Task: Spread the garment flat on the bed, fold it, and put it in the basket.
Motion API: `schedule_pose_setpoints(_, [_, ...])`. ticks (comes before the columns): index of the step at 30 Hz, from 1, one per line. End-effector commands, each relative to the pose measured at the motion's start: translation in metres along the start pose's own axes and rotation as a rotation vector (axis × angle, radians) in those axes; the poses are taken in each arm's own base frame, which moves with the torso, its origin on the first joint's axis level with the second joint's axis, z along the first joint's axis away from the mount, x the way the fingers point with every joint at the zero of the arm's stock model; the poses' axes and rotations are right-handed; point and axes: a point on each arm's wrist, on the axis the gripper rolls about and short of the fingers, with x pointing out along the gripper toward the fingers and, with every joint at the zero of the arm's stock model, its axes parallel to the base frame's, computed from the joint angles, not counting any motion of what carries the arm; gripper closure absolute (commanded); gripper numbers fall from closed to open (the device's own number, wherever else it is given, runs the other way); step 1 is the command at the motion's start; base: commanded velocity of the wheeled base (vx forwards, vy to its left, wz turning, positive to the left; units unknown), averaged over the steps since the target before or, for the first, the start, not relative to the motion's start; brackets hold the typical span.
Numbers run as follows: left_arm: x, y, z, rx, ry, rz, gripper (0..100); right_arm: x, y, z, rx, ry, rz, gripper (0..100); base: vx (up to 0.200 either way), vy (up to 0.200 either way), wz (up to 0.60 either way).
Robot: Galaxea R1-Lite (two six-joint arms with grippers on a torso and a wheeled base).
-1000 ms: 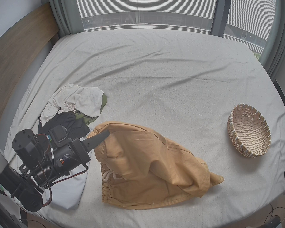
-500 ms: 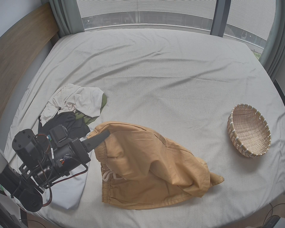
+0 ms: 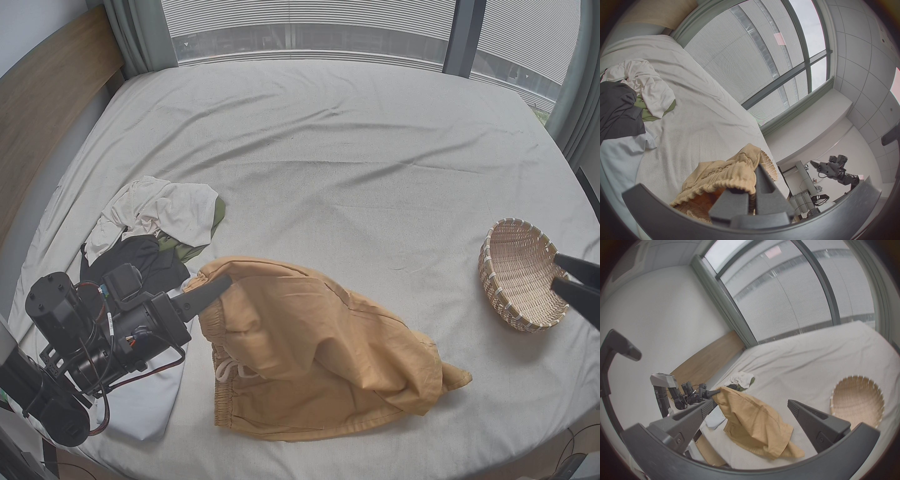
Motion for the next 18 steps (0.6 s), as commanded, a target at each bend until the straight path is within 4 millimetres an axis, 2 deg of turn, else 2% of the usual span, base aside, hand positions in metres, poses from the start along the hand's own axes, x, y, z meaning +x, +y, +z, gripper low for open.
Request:
schedule_pose_setpoints(1, [0.0,0.001,-0.001,-0.002,0.005,0.003,100,0.039,-0.027,-0.03,0.166,0.175,-0.056,0,0.0,0.0,0.0])
schedule_pose_setpoints(4, [0.0,0.001,-0.002,-0.003,0.009,0.004,100,0.054,-0.038,-0.04,0.227,0.192,-0.076,0,0.0,0.0,0.0])
schedule_pose_setpoints(7, [0.0,0.001,-0.003,-0.004,0.011,0.003,100,0.058,-0.043,-0.045,0.251,0.211,-0.091,0,0.0,0.0,0.0])
schedule_pose_setpoints(10, [0.001,0.0,-0.005,-0.007,0.021,-0.002,100,0.069,-0.058,-0.061,0.299,0.275,-0.138,0,0.0,0.0,0.0])
schedule_pose_setpoints(18, [0.001,0.001,-0.007,-0.009,0.027,0.003,100,0.082,-0.068,-0.079,0.351,0.324,-0.154,0,0.0,0.0,0.0])
